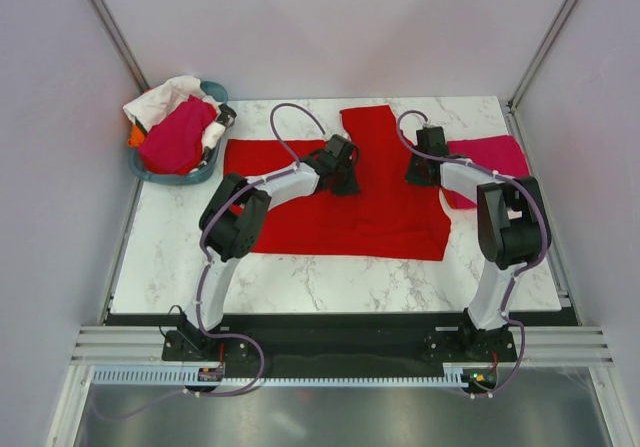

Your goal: Fold and stack the t-shirts

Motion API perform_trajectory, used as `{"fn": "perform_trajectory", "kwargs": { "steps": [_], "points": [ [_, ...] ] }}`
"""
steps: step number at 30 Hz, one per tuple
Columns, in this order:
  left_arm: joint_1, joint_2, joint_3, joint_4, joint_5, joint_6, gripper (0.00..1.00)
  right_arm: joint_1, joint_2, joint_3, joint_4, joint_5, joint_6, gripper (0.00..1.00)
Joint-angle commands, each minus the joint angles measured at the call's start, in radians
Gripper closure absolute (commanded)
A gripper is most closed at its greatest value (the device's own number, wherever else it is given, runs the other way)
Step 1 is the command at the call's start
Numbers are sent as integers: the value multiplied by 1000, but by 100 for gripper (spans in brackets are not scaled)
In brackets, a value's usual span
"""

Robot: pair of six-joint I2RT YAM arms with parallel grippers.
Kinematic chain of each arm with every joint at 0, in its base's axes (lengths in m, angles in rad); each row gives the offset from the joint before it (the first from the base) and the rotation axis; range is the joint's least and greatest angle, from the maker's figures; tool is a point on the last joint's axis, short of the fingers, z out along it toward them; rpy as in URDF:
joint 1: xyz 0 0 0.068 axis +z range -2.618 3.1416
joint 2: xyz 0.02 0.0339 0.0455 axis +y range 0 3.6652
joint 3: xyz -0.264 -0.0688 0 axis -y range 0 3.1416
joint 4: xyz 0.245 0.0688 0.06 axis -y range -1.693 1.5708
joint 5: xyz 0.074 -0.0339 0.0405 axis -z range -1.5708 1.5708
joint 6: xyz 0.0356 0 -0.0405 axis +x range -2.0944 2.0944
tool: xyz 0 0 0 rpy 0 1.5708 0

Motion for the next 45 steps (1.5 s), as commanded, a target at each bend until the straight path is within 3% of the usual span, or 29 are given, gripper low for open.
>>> {"fn": "perform_trajectory", "kwargs": {
  "steps": [1, 7, 9, 23, 45],
  "points": [
    [-8, 26, 55, -1, 8, 34, 83, 4, 16, 14, 8, 13, -8, 80],
    [-9, 34, 72, -3, 18, 33, 98, 2, 14, 14, 6, 13, -8, 94],
    [-9, 23, 69, -1, 15, 37, 98, 2, 8, 12, 6, 16, -7, 100],
    [-8, -100, 14, 10, -12, 50, 98, 4, -130, -46, 44, 73, 0, 100],
    [-9, -169, 0, 59, -66, 39, 98, 4, -149, 49, 9, 97, -2, 100]
  ]
}}
